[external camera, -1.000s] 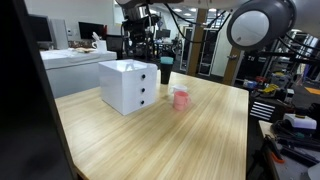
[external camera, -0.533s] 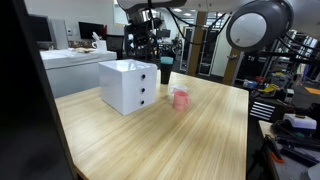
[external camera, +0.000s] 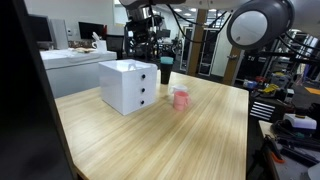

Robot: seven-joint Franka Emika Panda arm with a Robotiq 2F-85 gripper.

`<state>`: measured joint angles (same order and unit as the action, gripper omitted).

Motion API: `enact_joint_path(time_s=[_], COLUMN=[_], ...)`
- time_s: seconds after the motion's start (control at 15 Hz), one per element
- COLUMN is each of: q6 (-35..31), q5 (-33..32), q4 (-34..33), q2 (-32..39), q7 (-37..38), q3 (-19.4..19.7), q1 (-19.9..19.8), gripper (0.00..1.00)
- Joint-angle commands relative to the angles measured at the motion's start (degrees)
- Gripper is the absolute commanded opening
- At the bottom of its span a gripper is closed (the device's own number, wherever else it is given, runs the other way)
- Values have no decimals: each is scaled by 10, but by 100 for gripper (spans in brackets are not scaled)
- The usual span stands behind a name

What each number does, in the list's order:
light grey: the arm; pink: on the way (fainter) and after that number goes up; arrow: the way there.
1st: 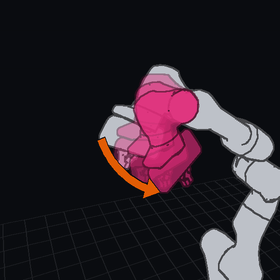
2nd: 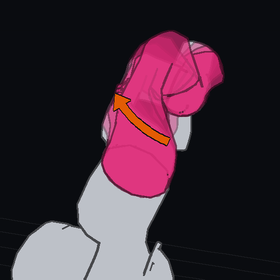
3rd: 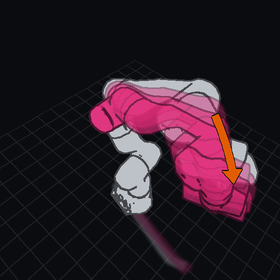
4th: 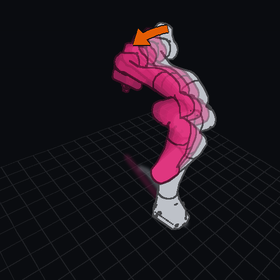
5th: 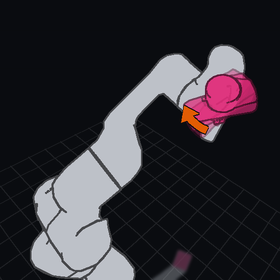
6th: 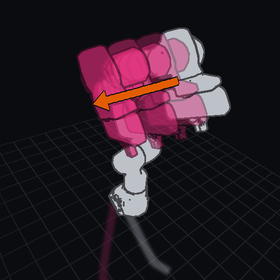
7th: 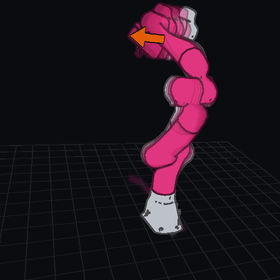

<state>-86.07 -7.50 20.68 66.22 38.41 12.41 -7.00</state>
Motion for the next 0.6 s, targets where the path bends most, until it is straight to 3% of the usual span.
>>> enact_joint_path(time_s=[0.0, 0.07, 0.53], q6=[13, -4, -4], q5=[-6, -4, 0], q4=[9, 11, 11], q2=[-27, -12, -19], q7=[-52, -19, -31], q3=[-8, -4, -9], q1=[4, 2, 10], gripper=[100, 100, 100])
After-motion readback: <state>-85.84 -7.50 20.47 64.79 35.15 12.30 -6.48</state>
